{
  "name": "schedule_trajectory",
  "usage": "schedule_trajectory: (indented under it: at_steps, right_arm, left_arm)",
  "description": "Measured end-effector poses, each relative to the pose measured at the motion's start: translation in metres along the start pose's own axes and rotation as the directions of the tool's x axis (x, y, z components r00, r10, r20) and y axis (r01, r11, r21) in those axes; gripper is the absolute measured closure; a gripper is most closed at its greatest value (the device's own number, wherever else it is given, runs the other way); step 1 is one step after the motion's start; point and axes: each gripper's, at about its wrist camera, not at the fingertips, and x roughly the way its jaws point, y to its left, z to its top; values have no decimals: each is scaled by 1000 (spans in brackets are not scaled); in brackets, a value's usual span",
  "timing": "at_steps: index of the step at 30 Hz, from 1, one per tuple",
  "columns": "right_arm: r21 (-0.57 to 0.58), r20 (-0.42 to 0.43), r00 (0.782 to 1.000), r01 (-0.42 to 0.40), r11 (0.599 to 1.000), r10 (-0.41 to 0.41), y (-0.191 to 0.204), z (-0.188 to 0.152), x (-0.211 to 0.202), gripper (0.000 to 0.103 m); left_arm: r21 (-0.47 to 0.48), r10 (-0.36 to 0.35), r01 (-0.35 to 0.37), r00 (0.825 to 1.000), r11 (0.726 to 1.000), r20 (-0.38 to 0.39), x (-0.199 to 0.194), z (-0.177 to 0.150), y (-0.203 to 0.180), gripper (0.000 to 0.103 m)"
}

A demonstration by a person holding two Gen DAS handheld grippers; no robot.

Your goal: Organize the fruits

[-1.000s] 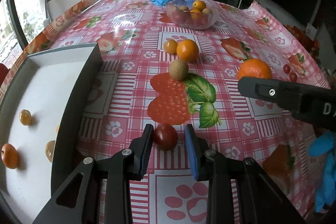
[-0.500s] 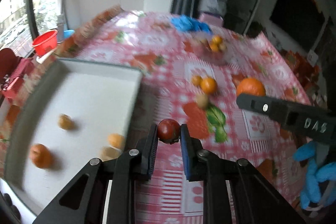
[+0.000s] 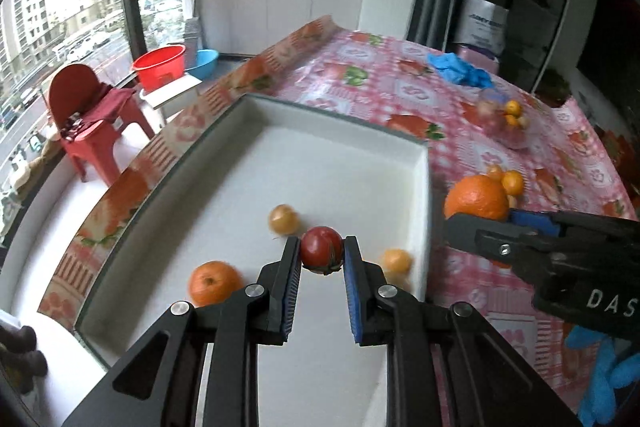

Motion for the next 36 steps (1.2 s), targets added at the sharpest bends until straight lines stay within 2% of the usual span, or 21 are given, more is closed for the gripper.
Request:
schedule_trajectory:
  at_steps: [5, 6, 7, 8, 9, 10, 11, 13, 17, 19, 27, 33, 36]
  right_arm:
    - [-4, -58, 998, -19, 1000, 19, 8, 0, 19, 66]
    - [-2, -60, 998, -21, 1000, 20, 7, 1, 20, 64]
    - [3, -61, 998, -23, 1000, 23, 5, 1, 19, 55]
    - [7, -59, 998, -22, 1000, 23, 5, 1, 17, 48]
    - [11, -50, 999, -18, 1000, 19, 3, 2, 14, 32]
    - [12, -38, 999, -12, 1000, 13, 2, 2, 9, 22]
    - [15, -24, 1000, -4, 1000, 4, -1, 3, 4, 21]
    - [30, -11, 1000, 7, 1000, -7, -9, 4, -5, 19]
    - [114, 29, 999, 18, 993, -22, -42, 2, -32, 11]
    - [165, 58, 997, 36, 986, -46, -62, -1, -48, 0]
    - [359, 164, 978, 61, 931, -128, -145, -23, -119, 0]
    - [540, 242, 941, 72, 839, -236, -223, -56, -170, 0]
    - [652, 242, 928, 62, 755, -284, -270, -76, -182, 0]
  left_arm:
    - [-24, 28, -29, 1000, 999, -14, 6, -6, 14, 81]
    - [-24, 33, -34, 999, 999, -20, 7, -8, 15, 81]
    - [-24, 40, -41, 999, 999, -30, 8, -9, 17, 78]
    - [-24, 44, -45, 998, 999, -38, 9, -11, 18, 61]
    - [-28, 44, -45, 998, 999, -38, 9, -12, 19, 35]
    - [-34, 47, -48, 999, 998, -12, 4, -13, 19, 24]
    - [-41, 64, -64, 998, 997, 7, -1, -14, 18, 11]
    - [-41, 63, -62, 997, 997, 35, -7, -13, 17, 11]
    - [-35, 46, -46, 999, 998, 19, -11, -6, 10, 11]
    - [-38, 22, -21, 1000, 999, 19, -16, -3, 3, 11]
    - [40, -76, 75, 997, 996, 29, -36, 12, -60, 11]
    - [117, -196, 195, 981, 974, -9, -40, 15, -124, 11]
    - [158, -222, 224, 975, 962, -30, -40, 14, -150, 11]
